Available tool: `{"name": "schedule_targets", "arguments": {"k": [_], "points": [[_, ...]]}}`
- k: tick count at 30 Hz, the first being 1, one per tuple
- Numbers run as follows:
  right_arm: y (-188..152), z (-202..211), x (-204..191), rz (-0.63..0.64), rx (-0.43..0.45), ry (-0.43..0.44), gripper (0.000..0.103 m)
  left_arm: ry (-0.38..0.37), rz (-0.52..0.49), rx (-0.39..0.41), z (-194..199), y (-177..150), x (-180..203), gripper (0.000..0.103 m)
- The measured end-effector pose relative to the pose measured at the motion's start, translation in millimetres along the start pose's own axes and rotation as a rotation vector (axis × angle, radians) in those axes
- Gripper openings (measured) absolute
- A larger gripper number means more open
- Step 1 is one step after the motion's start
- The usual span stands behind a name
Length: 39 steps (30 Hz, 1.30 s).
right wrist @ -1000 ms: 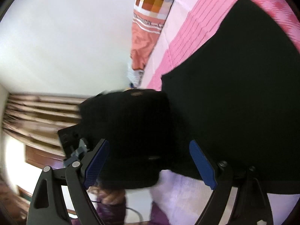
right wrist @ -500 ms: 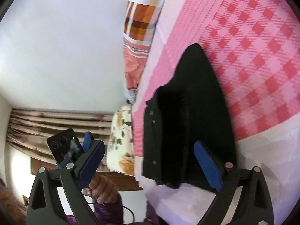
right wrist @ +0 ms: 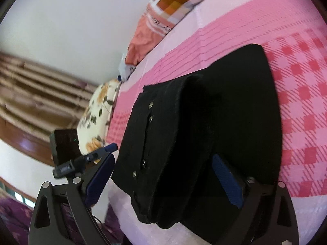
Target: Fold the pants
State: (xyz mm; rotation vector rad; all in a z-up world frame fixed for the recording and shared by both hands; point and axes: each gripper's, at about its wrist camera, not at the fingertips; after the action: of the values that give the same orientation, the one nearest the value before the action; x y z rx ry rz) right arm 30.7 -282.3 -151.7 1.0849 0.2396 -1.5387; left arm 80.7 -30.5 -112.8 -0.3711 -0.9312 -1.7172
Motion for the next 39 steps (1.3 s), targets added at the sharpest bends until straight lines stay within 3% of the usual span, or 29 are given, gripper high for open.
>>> {"name": "schedule_targets", "arguments": {"k": [1,3,4,7,13,17,18,21,22,33,39], "points": [[-0.5,0.2,-3.3,0.018,-0.004,0.003,0.069,-0.004,0.022,0.007,1.6,-2.1,-5.0,0.048],[1.0,0.5,-12.4,0.072,-0.005,-0.029,0.037,-0.009,0.075,0.022,4.4,-6.1,-16.5,0.049],[2.2,-0.1,-14.4,0.1,-0.001,-0.065,0.034,-0.015,0.099,0.026,6.4,-7.9,-20.7,0.05],[6.4,-8.9,-4.4,0.109,-0.032,-0.159,0.034,-0.035,0.149,0.037,7.2,-8.8,-28.2,0.052],[11.5,0.4,9.5,0.053,-0.002,-0.158,0.057,0.003,0.113,0.03,8.9,-7.9,-21.8,0.057],[9.4,-9.8,-6.2,0.128,-0.046,-0.172,0.06,0.044,0.059,0.018,1.5,-8.3,-10.9,0.059],[9.9,-13.6,-11.4,0.141,-0.059,-0.173,0.059,0.048,0.049,0.019,0.8,-8.1,-9.3,0.059],[8.3,-26.7,-28.2,0.229,-0.089,-0.251,0.033,0.055,0.043,0.014,-1.9,-7.5,-7.2,0.062],[7.7,-27.9,-31.3,0.245,-0.086,-0.264,0.031,0.055,0.045,0.013,-1.9,-7.4,-7.3,0.062],[8.4,-22.0,-44.3,0.28,-0.057,-0.339,0.017,0.068,0.073,0.012,-1.6,-6.5,-12.1,0.063],[16.1,6.5,-48.8,0.245,-0.002,-0.313,0.011,0.082,0.075,-0.002,0.0,-6.4,-8.6,0.063]]}}
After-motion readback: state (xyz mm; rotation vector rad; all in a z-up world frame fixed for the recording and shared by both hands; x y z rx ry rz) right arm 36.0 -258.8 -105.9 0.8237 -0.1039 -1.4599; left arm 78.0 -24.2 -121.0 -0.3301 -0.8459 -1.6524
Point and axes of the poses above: each gripper's, at about its wrist camera, not at the fingertips, and z roughly against the way its jaws point, x to its right, y to its top, and after that the axes turned 6 degrees about -y, right-handed
